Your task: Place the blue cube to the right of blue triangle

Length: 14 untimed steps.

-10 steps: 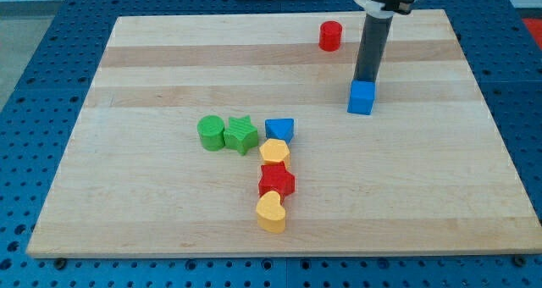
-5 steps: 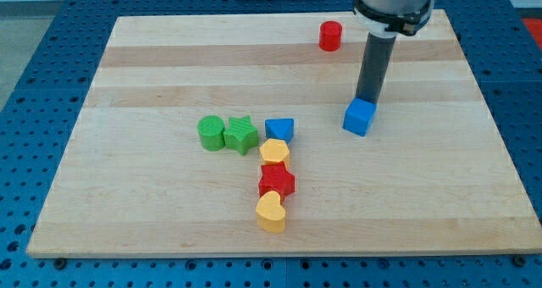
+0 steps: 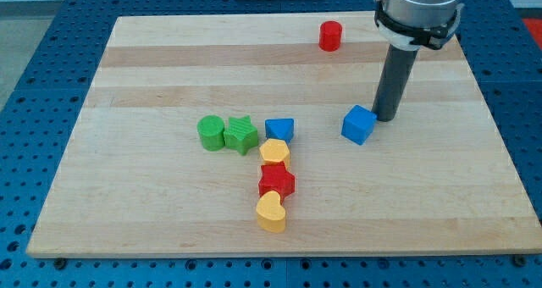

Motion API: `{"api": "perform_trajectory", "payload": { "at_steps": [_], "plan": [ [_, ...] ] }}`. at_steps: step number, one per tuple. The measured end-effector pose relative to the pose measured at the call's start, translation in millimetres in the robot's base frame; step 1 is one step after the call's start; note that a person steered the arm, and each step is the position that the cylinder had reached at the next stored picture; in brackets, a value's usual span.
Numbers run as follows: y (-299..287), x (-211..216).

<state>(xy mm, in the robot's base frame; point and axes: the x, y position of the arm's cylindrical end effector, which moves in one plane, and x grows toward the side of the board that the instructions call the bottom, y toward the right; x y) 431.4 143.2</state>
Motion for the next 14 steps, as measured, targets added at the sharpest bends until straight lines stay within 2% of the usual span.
{"api": "perform_trajectory", "payload": {
  "at_steps": [2,5,8,10,14],
  "plan": [
    [0.0,10.9],
    [-39.6,15.3],
    [-25.9,26.6],
    [-55.1,46.3],
    [-73.3,53.3]
  ]
}}
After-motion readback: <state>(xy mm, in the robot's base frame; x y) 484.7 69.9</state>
